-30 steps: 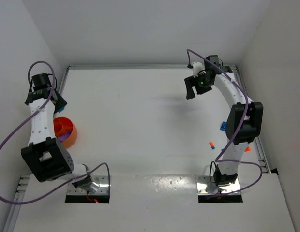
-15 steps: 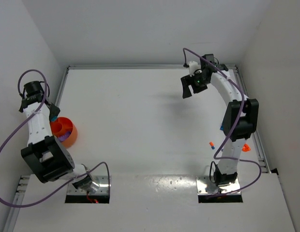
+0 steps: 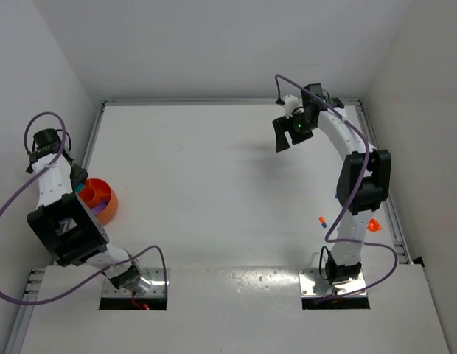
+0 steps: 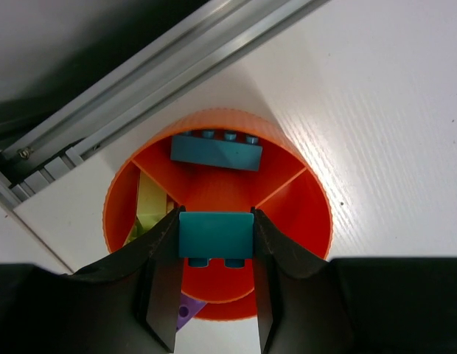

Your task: Sort the legos into containers by color

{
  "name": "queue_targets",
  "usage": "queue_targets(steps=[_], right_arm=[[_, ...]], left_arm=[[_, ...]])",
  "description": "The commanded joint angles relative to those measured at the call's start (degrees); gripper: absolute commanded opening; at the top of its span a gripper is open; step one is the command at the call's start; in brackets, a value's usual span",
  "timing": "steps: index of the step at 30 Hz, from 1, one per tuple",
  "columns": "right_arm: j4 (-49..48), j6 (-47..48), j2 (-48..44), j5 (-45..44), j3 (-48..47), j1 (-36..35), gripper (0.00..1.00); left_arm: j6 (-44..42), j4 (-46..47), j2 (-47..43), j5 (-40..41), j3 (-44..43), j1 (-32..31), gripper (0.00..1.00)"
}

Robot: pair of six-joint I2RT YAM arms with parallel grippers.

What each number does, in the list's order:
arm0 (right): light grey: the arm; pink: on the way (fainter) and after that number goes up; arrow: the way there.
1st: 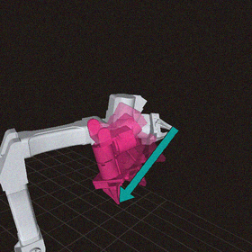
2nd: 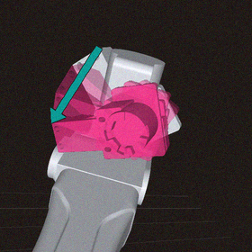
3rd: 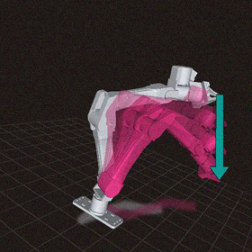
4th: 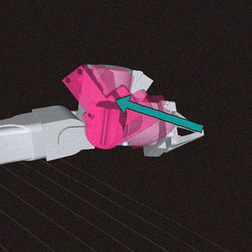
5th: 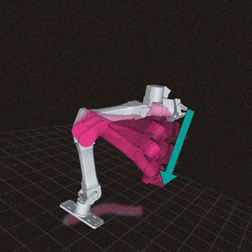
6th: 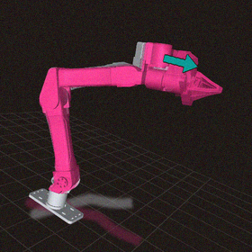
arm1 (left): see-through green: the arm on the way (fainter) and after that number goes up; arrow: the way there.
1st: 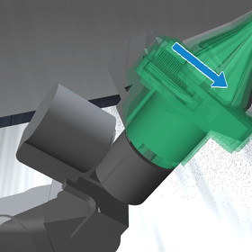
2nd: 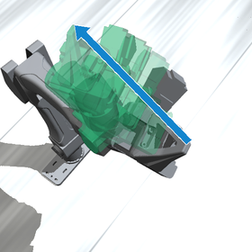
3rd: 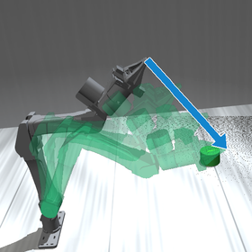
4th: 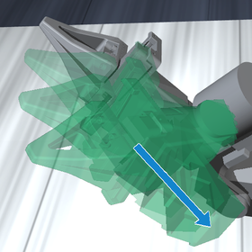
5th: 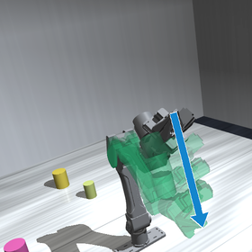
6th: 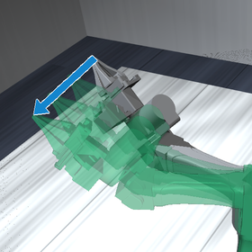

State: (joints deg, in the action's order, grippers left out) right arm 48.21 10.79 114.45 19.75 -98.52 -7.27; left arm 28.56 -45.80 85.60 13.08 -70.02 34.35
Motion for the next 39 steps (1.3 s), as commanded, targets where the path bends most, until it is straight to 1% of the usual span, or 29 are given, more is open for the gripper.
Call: queue_targets(steps=[1, 6, 13, 23, 30, 35, 39], right_arm=[[-0.39, 0.29, -0.55, 0.99, -2.29, -0.20, 0.77], [-0.39, 0.29, -0.02, 0.99, -1.76, -0.73, 0.77], [-0.39, 0.29, -0.02, 0.99, -1.24, -1.25, 0.77], [-0.39, 0.82, 0.51, 0.47, -1.24, -1.79, 0.77], [-0.39, 0.82, 0.51, -0.06, -0.71, -2.31, 0.77], [-0.92, 0.82, 0.51, -0.58, -0.71, -2.31, 0.77], [-0.92, 0.82, -0.01, -0.59, -0.18, -2.31, 0.77]], left_arm=[[0.62, 0.80, 0.61, -0.60, -2.32, 0.46, 0.06], [0.01, 1.33, 1.15, -0.60, -2.84, 0.46, 0.06], [-1.22, 1.33, 2.28, -1.22, -6.53, 0.46, 0.06], [-1.22, 2.38, 4.05, -1.22, -5.22, 0.46, 0.06], [-1.75, 2.38, 5.28, 0.01, -5.22, -1.30, 0.06], [-1.75, 2.91, 6.33, 0.01, -4.69, -1.92, 0.13], [-2.28, 2.91, 6.33, 0.01, -3.55, -1.92, 0.14]])
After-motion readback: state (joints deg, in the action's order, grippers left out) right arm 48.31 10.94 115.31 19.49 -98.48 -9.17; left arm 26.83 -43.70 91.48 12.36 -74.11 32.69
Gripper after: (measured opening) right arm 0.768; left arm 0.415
